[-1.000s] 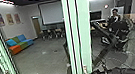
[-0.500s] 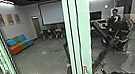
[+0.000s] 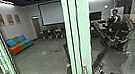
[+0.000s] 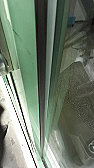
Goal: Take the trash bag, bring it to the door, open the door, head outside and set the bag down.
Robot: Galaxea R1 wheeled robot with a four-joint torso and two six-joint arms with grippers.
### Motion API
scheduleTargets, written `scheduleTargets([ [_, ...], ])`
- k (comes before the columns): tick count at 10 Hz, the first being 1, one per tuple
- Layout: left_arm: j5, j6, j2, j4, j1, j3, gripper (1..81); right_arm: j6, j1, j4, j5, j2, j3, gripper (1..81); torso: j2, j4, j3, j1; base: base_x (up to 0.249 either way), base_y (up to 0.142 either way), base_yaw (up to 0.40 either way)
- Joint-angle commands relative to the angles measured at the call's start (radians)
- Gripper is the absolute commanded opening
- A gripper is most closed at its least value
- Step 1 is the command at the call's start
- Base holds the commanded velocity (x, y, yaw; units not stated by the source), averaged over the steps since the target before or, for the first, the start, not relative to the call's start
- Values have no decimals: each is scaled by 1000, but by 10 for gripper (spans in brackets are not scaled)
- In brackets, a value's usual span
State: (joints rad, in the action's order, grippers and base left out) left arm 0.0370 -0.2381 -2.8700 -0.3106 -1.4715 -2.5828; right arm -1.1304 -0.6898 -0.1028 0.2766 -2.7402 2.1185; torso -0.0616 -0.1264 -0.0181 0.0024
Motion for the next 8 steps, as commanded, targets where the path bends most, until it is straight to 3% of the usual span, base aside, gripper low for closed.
scheduleTargets([
  [1, 60, -3, 21, -8, 55, -4, 10, 1, 85, -110, 87, -100, 102, 811, 0, 0, 0, 0, 0, 0, 0],
  [3, 60, -4, 32, -37, 52, -4, 10, 4, 81, -178, 32, -147, 205, 811, -1, 0, 0, -2, 0, 0, 0],
  [5, 60, -3, 37, -42, 52, -4, 10, 9, 94, -179, -4, -153, 271, 811, -2, -1, 1, -2, 0, 0, 0],
  [8, 60, -4, 37, -42, 52, 1, 10, 11, 110, -179, -4, -146, 284, 811, -3, -1, 2, -2, 0, 0, 0],
])
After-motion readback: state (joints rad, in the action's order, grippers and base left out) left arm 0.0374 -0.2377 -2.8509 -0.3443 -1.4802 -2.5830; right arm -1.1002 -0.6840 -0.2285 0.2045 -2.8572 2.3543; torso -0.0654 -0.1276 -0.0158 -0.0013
